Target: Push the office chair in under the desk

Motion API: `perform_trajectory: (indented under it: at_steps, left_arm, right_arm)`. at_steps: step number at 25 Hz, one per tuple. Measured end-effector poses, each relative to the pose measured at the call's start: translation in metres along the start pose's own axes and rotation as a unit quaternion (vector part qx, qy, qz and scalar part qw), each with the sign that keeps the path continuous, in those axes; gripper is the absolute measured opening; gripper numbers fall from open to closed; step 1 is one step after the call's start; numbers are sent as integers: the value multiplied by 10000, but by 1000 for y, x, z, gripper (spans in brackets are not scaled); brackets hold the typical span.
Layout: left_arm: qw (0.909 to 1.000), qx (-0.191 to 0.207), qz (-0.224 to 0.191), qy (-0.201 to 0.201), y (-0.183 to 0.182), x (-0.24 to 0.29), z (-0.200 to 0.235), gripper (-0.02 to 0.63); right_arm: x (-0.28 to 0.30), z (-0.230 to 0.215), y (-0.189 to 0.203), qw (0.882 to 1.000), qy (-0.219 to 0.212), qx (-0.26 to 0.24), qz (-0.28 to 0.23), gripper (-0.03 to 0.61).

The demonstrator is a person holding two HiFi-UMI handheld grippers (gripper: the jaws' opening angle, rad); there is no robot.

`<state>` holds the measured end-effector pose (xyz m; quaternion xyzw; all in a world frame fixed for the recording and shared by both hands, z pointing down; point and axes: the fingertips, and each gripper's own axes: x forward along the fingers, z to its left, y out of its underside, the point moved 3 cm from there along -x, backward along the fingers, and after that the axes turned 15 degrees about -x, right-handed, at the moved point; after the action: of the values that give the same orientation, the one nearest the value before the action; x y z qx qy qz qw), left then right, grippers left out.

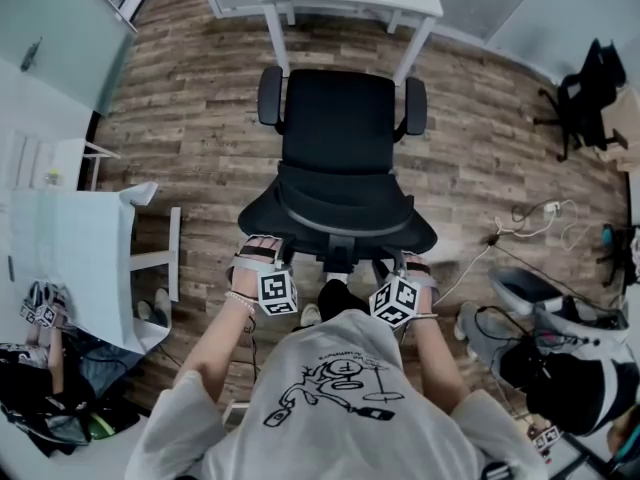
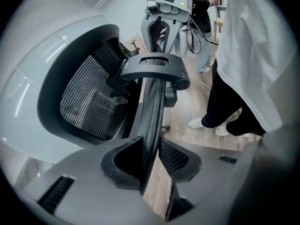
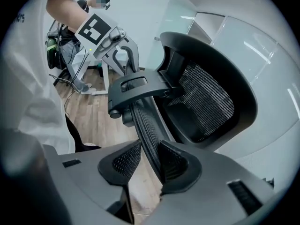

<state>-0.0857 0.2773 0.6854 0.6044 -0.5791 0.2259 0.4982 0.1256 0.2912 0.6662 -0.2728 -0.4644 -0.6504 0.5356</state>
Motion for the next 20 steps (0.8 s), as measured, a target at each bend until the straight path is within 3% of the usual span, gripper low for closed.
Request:
perform_trajectory:
  at_steps: [12, 20]
  left_arm:
    - [9997, -147, 170, 32, -25, 31, 44, 115]
    - [9992, -117, 389, -40, -19, 48, 73, 115]
  right_arm:
    - [23, -58, 15, 9999, -128, -53, -10, 146]
    - [42, -80, 6, 9997, -239, -78, -66, 142]
